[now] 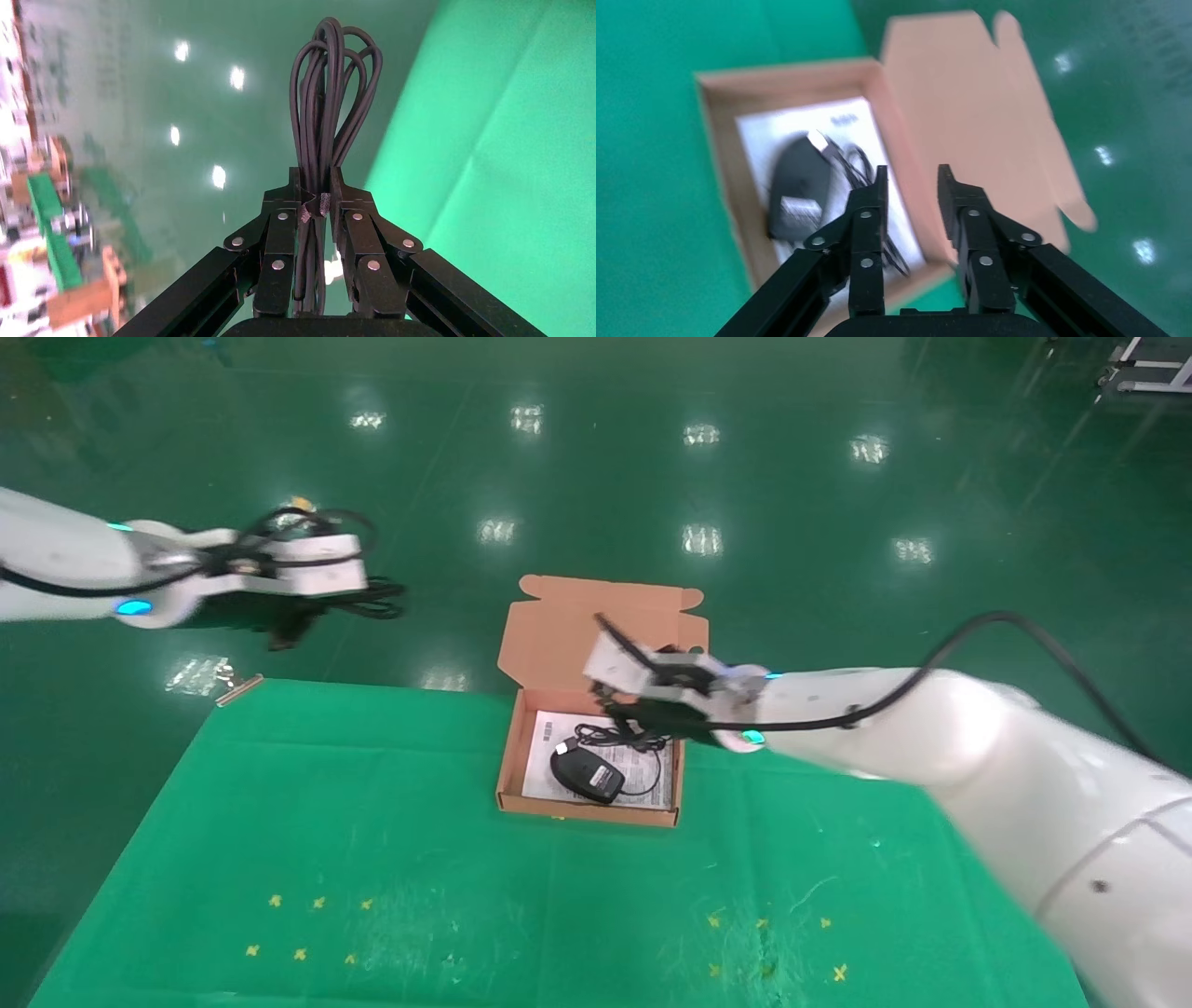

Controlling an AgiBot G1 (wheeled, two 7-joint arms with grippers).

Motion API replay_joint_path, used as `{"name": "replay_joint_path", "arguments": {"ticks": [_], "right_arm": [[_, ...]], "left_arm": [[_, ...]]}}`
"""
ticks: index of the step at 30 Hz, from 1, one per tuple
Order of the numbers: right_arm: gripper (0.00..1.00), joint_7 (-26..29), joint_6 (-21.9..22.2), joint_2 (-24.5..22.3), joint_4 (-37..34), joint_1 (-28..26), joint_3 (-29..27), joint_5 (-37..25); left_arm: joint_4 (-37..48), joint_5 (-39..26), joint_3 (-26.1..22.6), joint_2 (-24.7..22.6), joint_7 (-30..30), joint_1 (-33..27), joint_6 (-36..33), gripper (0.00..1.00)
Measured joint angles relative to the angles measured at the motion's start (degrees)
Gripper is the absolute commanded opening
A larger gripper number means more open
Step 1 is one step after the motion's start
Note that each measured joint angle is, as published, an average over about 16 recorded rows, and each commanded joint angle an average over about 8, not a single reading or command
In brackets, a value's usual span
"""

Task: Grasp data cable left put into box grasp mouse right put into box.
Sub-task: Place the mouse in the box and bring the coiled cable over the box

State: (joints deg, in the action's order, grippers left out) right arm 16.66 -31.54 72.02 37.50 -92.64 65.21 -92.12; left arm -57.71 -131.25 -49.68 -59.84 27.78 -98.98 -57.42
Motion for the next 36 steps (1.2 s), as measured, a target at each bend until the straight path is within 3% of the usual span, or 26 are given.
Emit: {"name": "replay_joint_path", "arguments": {"ticks": [19, 33, 34, 36], "right_arm": [[1.00, 7.8, -1.8, -19.7, 17.2, -2.8, 0.0, -5.7], [1.00, 16.7, -2.4, -25.8, 27.4, -2.5, 0.8, -12.2], [1.00, 17.1, -2.4, -25.9, 27.7, -2.5, 0.8, -12.6], [1.00, 17.9, -2.4, -26.1, 28.2, -2.5, 0.9, -13.3]], "left_arm": [[17.5, 12.1, -2.2, -16.2, -17.6, 8.4, 19.6, 0.00], [21.7, 25.7, -9.9, -18.7, -25.2, 9.9, 25.7, 0.00], [21.7, 26.5, -10.5, -18.7, -25.3, 9.9, 25.9, 0.08], [21.8, 27.8, -11.7, -18.8, -25.5, 9.7, 26.1, 0.33]]}}
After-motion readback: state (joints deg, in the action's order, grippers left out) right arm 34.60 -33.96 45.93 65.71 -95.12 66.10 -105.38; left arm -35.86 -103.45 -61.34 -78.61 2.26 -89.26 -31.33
